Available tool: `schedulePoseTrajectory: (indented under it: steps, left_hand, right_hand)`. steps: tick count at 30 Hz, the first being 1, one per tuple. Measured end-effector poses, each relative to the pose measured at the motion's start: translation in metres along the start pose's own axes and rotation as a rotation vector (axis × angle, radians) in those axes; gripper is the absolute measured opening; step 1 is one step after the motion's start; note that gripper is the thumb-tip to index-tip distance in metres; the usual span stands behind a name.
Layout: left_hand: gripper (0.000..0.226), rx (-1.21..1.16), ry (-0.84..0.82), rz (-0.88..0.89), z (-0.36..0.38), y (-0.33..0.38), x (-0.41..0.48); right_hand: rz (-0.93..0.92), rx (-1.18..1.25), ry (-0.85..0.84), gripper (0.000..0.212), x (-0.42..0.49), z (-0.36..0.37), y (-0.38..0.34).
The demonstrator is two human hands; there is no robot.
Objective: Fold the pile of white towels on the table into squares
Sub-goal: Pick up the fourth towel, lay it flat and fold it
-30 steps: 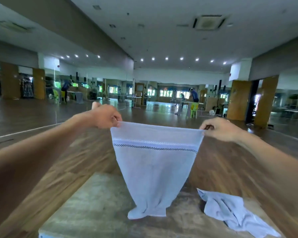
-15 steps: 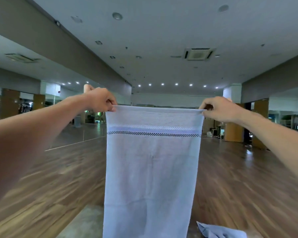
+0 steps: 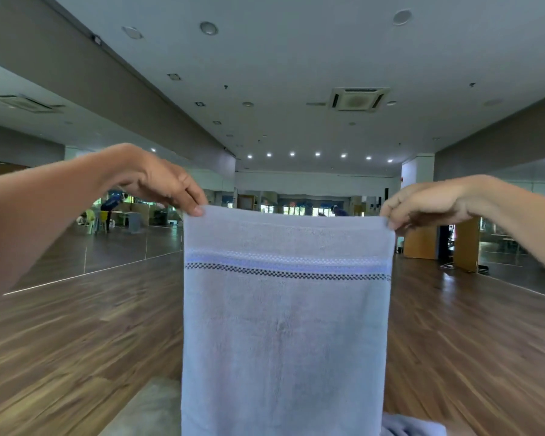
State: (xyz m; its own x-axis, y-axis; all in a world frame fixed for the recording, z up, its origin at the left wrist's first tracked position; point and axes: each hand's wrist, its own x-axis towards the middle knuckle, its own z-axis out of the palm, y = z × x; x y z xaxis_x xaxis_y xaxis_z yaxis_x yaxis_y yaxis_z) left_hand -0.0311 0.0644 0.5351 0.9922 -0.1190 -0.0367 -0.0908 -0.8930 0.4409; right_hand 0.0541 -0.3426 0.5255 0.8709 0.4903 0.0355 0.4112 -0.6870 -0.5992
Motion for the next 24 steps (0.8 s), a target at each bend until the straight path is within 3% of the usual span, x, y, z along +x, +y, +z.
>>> schedulePoseTrajectory:
  steps: [3, 8, 12, 16, 21, 24]
  left_hand:
    - [0.070, -0.066, -0.095, -0.013, 0.001, -0.009, 0.004]
    - [0.058, -0.114, -0.074, -0.037, 0.007, -0.018, 0.024]
    - [0.024, -0.017, -0.035, -0.094, 0.034, -0.025, 0.048]
    - [0.008, 0.165, 0.242, -0.040, 0.066, -0.037, 0.084]
    - [0.017, 0.223, 0.777, 0.036, 0.071, -0.045, 0.123]
    - [0.017, 0.242, 1.006, 0.031, 0.058, -0.031, 0.126]
  right_hand:
    - [0.030, 0.071, -0.111, 0.016, 0.001, -0.003, 0.005]
    - [0.071, 0.021, -0.046, 0.016, 0.018, 0.002, 0.014]
    - [0.069, -0.031, 0.040, 0.016, 0.046, 0.022, 0.029]
    - [0.045, -0.152, 0.215, 0.015, 0.072, 0.045, 0.046]
    - [-0.051, -0.185, 0.485, 0.017, 0.089, 0.039, 0.054]
    - [-0.113, -0.161, 0.630, 0.019, 0.086, 0.024, 0.044]
